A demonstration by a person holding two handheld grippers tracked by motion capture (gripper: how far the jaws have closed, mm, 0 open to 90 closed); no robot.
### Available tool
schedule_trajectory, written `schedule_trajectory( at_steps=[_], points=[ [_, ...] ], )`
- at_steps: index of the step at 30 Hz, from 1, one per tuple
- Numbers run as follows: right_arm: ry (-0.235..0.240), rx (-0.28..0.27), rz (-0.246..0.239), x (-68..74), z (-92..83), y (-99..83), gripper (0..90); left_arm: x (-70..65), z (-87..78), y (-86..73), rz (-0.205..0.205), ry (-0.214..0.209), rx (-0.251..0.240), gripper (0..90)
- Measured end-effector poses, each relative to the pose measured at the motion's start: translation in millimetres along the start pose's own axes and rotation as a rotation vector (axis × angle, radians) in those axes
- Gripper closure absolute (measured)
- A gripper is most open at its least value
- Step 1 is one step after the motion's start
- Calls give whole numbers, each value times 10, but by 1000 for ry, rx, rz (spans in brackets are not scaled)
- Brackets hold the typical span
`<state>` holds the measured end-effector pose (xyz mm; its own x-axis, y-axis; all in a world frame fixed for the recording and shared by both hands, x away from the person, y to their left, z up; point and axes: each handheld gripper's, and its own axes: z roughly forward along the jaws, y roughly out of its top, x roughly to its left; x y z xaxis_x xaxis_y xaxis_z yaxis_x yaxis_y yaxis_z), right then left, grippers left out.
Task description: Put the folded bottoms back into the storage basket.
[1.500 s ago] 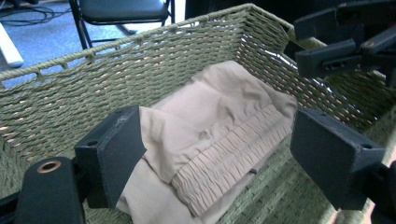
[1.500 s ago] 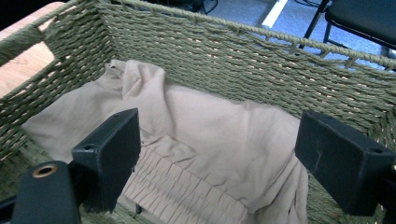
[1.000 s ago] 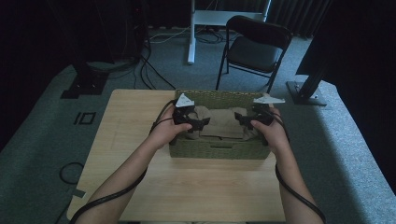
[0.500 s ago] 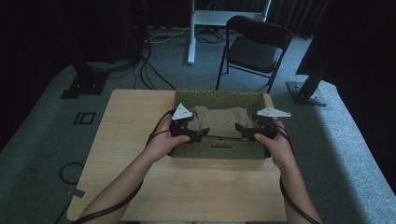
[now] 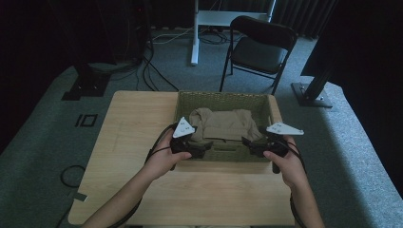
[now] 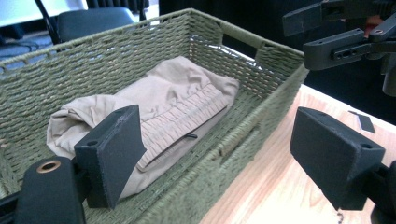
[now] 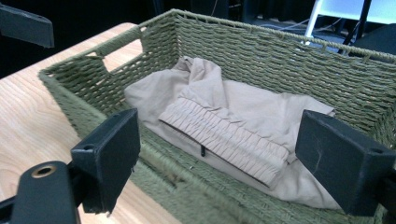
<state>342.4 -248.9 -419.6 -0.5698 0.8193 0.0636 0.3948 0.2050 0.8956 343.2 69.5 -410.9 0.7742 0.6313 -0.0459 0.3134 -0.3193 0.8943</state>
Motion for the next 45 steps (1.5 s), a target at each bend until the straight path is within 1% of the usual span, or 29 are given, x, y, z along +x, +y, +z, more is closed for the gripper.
schedule_trajectory(
  at_steps=[1,2,3,4,6,7,9,10,14,17,18,20,21,22,23,24,25,27,29,31,34,35,37,38,39,40,42,44,45],
  points=[
    [1,-6,1,17,-21,-13,137,-37,-38,-11,-1,-5,-9,181],
    [1,-6,-1,36,-38,-29,137,-37,-38,-11,-1,-5,-9,181],
    [2,-3,-7,53,-52,-48,137,-78,-66,-30,2,-11,-15,181],
    [3,-1,-11,71,-64,-70,137,-78,-66,-30,2,-11,-15,181],
    [9,2,-12,84,-75,-97,137,-125,-90,-60,4,-24,-18,181],
    [17,6,-7,108,-97,-153,137,-170,-113,-95,5,-37,-17,181],
    [19,10,-8,127,-122,-205,137,-202,-136,-131,20,-34,-16,181],
    [21,11,-6,135,-138,-227,137,-202,-136,-131,20,-34,-16,181],
    [27,4,0,159,-207,-313,137,-235,-184,-221,21,-24,-21,181],
    [27,5,2,164,-242,-377,137,-261,-209,-343,9,-38,-14,181],
    [27,5,8,165,-252,-399,137,-256,-210,-380,8,-41,-10,181],
    [22,6,12,164,-270,-442,137,-241,-205,-460,-9,-34,-7,181],
    [20,8,14,164,-275,-465,137,-230,-202,-499,-9,-27,-1,181],
    [18,10,16,165,-278,-489,137,-230,-202,-499,-9,-27,-1,181],
    [17,14,8,164,-279,-519,137,-209,-198,-569,-16,-23,10,181],
    [18,16,11,163,-280,-537,137,-202,-199,-601,-13,-18,15,181],
    [18,16,11,163,-280,-537,137,-202,-199,-601,-13,-18,15,181],
    [13,18,15,143,-278,-614,138,-200,-215,-683,-30,-23,14,181],
    [9,26,19,132,-275,-671,137,-203,-225,-740,-22,-20,22,181],
    [6,36,26,119,-270,-727,137,-201,-233,-794,-28,-20,29,181],
    [-8,46,26,97,-267,-798,136,-199,-243,-869,-28,-13,40,181],
    [-21,50,22,90,-267,-830,136,-199,-242,-895,-26,-10,45,181],
    [-30,58,22,81,-265,-883,134,-187,-235,-951,-36,-9,56,181],
    [-30,58,22,81,-265,-883,134,-187,-235,-951,-36,-9,56,181],
    [-37,67,25,70,-257,-949,128,-164,-221,-1014,-49,-5,63,181],
    [-45,72,27,65,-252,-974,127,-164,-221,-1014,-49,-5,63,181],
    [-57,87,33,44,-239,-1048,127,-122,-203,-1117,-62,18,80,181],
    [-65,99,46,19,-224,-1124,127,-106,-197,-1152,-63,23,88,181],
    [-65,99,46,19,-224,-1124,127,-91,-193,-1185,-69,27,95,181]
  ],
)
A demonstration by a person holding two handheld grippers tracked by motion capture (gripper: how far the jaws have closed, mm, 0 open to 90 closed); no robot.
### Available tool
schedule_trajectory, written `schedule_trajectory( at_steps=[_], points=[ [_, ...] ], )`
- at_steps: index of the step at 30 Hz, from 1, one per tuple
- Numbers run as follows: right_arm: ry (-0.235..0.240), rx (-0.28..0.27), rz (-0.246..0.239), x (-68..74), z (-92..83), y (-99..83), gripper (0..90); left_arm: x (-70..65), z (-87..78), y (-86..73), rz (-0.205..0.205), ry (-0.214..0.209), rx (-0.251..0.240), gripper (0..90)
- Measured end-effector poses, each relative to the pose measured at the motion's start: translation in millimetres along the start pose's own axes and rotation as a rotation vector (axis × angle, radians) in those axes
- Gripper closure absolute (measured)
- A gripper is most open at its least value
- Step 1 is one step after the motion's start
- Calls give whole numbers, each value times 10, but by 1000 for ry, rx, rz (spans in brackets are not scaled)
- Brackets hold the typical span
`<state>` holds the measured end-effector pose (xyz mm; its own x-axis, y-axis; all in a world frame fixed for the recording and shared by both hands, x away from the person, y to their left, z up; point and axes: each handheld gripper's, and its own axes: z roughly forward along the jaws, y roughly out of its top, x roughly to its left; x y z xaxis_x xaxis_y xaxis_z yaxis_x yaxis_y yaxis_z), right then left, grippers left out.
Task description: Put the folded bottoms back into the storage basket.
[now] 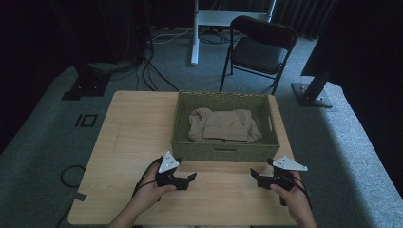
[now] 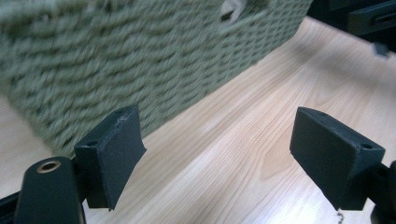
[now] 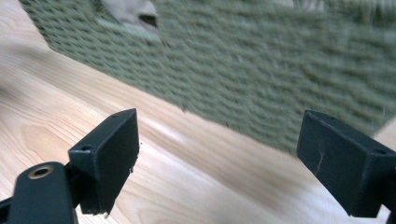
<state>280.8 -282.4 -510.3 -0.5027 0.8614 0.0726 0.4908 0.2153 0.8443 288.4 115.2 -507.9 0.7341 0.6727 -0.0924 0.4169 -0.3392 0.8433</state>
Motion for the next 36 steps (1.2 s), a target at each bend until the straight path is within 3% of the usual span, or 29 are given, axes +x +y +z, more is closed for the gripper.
schedule_trajectory(
  at_steps=[8,13,19,27,28,32,36],
  points=[
    [-65,46,24,-137,88,-223,125,116,10,-213,-22,49,42,181],
    [-106,70,27,-190,117,-279,125,194,-25,-304,-33,93,51,181],
    [-133,96,35,-234,143,-327,125,268,-35,-423,-70,121,64,181],
    [-166,141,34,-262,182,-391,126,335,-88,-505,-85,180,88,181],
    [-173,153,38,-270,184,-393,126,355,-109,-523,-87,210,114,181],
    [-181,183,33,-267,195,-399,130,396,-133,-556,-116,249,177,181],
    [-163,187,42,-267,196,-401,134,411,-154,-572,-121,279,185,181]
  ],
)
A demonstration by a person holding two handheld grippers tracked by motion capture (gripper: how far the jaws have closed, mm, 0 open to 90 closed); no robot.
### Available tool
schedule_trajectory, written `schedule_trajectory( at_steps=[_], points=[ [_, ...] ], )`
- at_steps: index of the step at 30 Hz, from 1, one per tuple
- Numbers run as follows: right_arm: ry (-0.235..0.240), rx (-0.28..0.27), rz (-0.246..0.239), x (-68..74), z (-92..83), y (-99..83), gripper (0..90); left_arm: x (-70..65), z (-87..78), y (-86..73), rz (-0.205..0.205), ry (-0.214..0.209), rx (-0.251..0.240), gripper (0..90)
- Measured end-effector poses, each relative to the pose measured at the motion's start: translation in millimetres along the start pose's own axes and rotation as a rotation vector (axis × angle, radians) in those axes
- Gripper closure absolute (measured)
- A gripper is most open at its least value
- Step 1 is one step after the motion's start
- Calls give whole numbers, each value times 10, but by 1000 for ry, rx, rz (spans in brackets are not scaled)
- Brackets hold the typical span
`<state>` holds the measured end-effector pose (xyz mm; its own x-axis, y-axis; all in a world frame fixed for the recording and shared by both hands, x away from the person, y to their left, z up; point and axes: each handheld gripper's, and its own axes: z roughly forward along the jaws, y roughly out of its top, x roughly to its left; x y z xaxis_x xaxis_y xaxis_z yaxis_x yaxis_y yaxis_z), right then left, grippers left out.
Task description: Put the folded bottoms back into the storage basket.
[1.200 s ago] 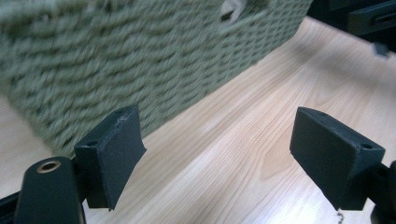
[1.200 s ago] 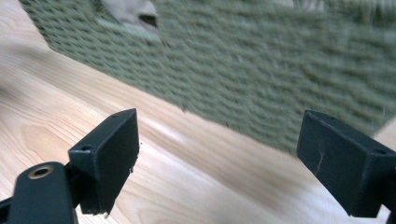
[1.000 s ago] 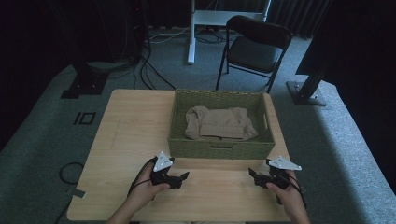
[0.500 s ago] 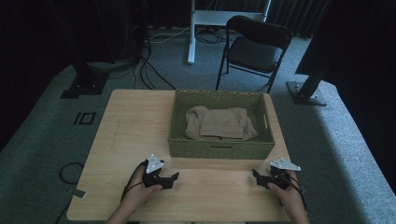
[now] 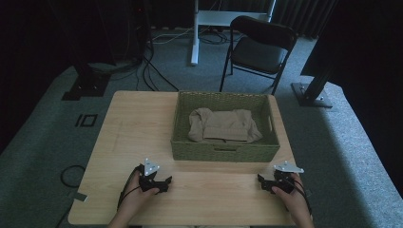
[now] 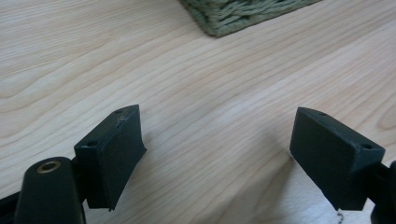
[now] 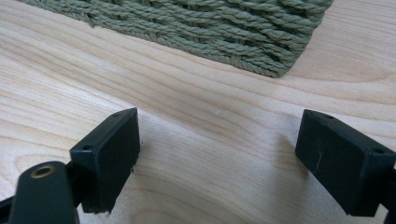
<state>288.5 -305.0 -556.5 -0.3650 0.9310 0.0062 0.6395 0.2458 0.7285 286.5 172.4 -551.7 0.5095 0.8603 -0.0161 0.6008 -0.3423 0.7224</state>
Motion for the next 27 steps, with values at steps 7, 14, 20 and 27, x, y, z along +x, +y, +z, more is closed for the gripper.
schedule_trajectory(
  at_steps=[7,14,20,27],
  points=[
    [-2,0,6,1,4,3,131,-18,19,11,1,42,13,153],
    [0,1,4,3,8,5,121,-44,47,31,-76,121,30,84],
    [-1,2,3,4,9,5,121,-50,46,29,-82,127,29,84],
    [-1,2,3,4,9,5,121,-51,46,29,-83,127,29,84]
  ],
)
